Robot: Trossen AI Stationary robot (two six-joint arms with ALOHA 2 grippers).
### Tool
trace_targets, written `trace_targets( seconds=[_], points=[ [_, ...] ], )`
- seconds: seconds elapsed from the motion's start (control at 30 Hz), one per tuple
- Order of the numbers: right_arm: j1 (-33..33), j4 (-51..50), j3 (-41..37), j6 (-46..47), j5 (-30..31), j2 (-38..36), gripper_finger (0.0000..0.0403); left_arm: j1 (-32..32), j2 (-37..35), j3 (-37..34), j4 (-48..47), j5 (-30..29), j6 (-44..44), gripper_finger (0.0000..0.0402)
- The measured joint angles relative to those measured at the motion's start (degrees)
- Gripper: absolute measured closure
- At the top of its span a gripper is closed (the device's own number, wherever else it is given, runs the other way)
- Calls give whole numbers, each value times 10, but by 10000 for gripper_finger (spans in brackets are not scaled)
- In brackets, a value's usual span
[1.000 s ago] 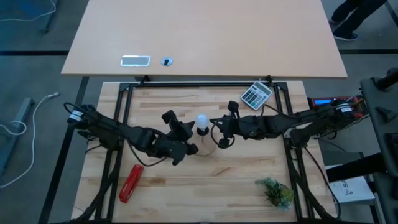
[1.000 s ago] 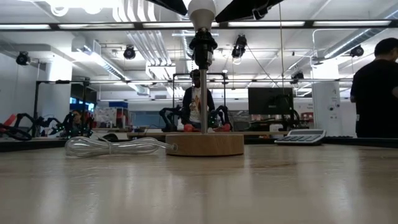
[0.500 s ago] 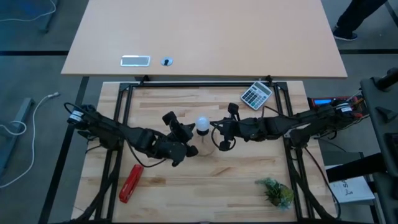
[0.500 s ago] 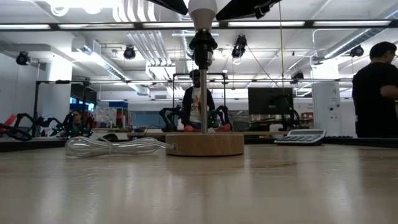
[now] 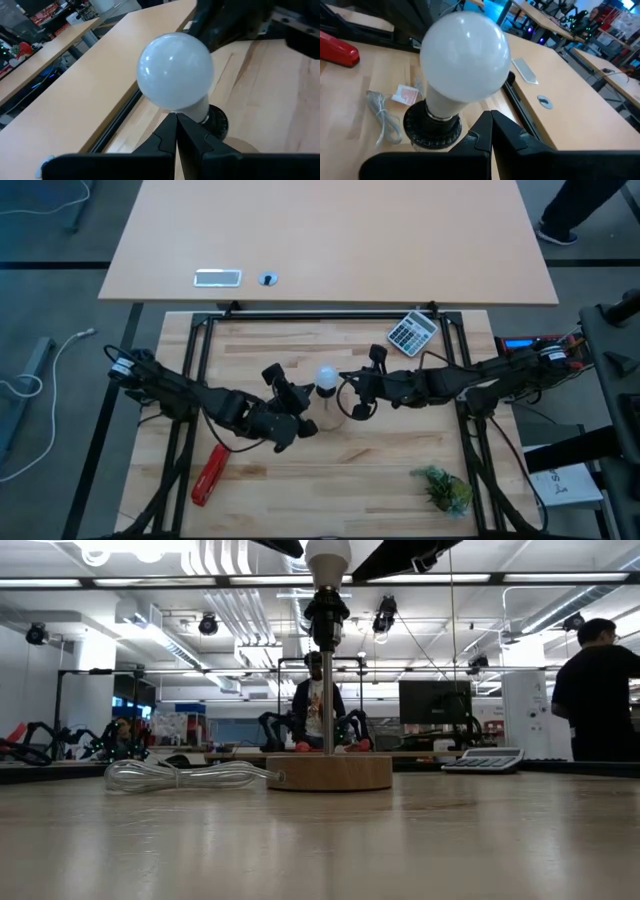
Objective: Screw lightbulb
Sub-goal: Insert the lightbulb into the brown lamp
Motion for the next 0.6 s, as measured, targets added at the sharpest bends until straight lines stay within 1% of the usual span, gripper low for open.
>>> trace_targets(
  seconds=[0.2, 0.3, 0.47, 0.6],
  points=[
    [-1, 35, 0, -29, 2, 0, 403, -6, 0, 0, 21, -5, 10, 400],
    [-1, 38, 0, -29, 2, 0, 403, -6, 0, 0, 28, -6, 22, 400],
    [-1, 35, 0, -21, -19, 0, 403, 2, -1, 0, 31, -6, 30, 400],
    [0, 31, 0, -12, -20, 0, 403, 9, -1, 0, 30, -7, 30, 400]
  ],
)
